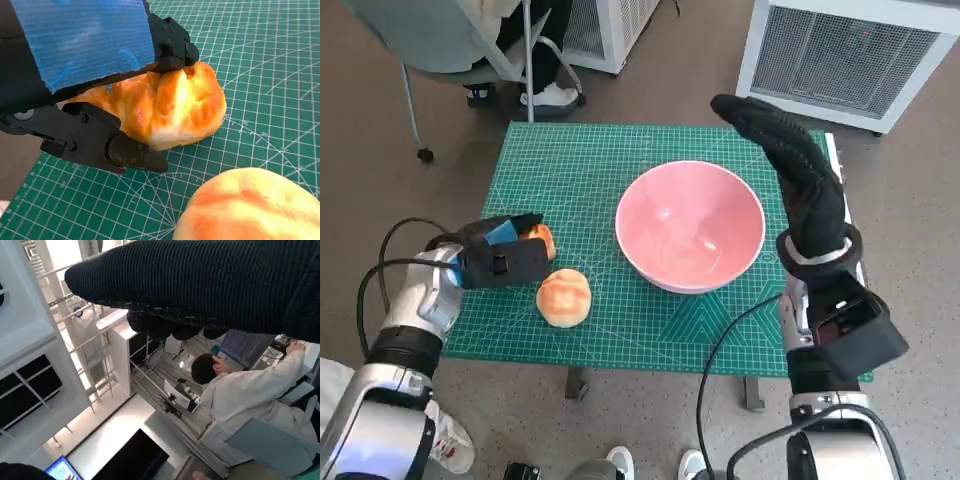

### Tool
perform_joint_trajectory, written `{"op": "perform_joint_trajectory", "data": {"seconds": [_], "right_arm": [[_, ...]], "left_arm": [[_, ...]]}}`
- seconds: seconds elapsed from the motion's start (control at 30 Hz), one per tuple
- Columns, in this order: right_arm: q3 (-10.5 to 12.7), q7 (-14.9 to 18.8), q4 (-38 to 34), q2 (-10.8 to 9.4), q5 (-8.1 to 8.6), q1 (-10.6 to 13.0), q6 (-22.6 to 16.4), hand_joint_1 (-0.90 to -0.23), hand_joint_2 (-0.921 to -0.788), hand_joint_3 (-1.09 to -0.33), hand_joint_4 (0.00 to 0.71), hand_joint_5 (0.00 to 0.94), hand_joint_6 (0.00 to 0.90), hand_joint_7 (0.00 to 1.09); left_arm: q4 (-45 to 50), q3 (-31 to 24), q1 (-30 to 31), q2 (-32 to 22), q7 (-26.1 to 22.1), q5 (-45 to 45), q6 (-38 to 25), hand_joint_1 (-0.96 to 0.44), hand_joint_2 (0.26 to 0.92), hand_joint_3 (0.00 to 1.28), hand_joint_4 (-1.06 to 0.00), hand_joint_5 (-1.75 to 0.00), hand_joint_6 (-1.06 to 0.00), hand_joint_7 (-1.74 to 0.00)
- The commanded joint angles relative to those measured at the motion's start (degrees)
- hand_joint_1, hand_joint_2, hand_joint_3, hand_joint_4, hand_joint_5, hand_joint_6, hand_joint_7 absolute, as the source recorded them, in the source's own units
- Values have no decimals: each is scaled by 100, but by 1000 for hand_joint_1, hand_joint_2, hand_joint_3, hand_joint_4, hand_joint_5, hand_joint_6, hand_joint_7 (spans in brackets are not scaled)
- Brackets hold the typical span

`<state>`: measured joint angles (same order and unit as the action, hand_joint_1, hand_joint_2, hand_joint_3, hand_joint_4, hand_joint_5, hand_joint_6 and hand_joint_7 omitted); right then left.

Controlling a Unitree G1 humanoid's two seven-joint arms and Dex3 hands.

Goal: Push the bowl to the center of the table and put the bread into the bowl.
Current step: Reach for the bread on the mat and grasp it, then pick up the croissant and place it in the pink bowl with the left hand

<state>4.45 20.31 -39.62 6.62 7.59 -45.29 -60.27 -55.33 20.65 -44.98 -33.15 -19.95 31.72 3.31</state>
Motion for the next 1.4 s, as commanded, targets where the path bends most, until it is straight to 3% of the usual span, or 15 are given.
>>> {"op": "perform_joint_trajectory", "data": {"seconds": [0.03,0.07,0.1,0.13,0.23,0.3,0.67,0.97,1.2,1.4], "right_arm": [[-8,-45,-78,49,-52,81,36,-600,-921,-786,311,65,-1,809],[-5,-51,-80,53,-62,84,36,-600,-921,-786,310,66,-1,809],[-4,-55,-81,55,-68,86,36,-600,-921,-786,310,66,-1,809],[-3,-57,-79,57,-71,90,36,-600,-921,-786,310,67,-1,810],[-7,-67,-43,54,-81,108,36,-600,-921,-786,309,68,-1,812],[-10,-74,-21,55,-83,118,38,-599,-921,-787,309,69,-1,813],[-40,-15,-17,70,19,129,64,-614,-921,-789,306,74,-1,814],[-63,49,-22,67,117,114,103,-604,-921,-790,303,79,-1,805],[-68,121,-34,65,207,106,120,-601,-921,-788,302,84,-1,801],[-50,164,-25,65,249,112,130,-600,-921,-788,300,87,-1,800]], "left_arm": [[-232,79,22,104,69,37,-24,-89,874,44,-397,-1092,-543,-76],[-237,96,22,104,137,60,-14,72,891,85,-463,-1183,-599,-102],[-244,110,20,104,187,74,-5,45,902,113,-525,-1234,-555,-498],[-261,124,16,101,258,91,24,28,909,135,-560,-1272,-522,-757],[-181,98,40,24,442,69,183,8,917,111,-614,-1228,-572,-1065],[-117,73,53,-15,503,41,243,4,918,89,-641,-1182,-607,-1138],[1849,-713,192,-239,722,-396,140,0,920,69,-720,-1144,-592,-1191],[3533,-1205,4,47,943,-575,87,0,920,69,-736,-1072,-575,-1260],[3996,-1133,-464,565,1130,-516,30,0,920,58,-743,-1050,-592,-1257],[3621,-834,-817,995,1171,-464,269,0,920,47,-749,-1032,-613,-1247]]}}
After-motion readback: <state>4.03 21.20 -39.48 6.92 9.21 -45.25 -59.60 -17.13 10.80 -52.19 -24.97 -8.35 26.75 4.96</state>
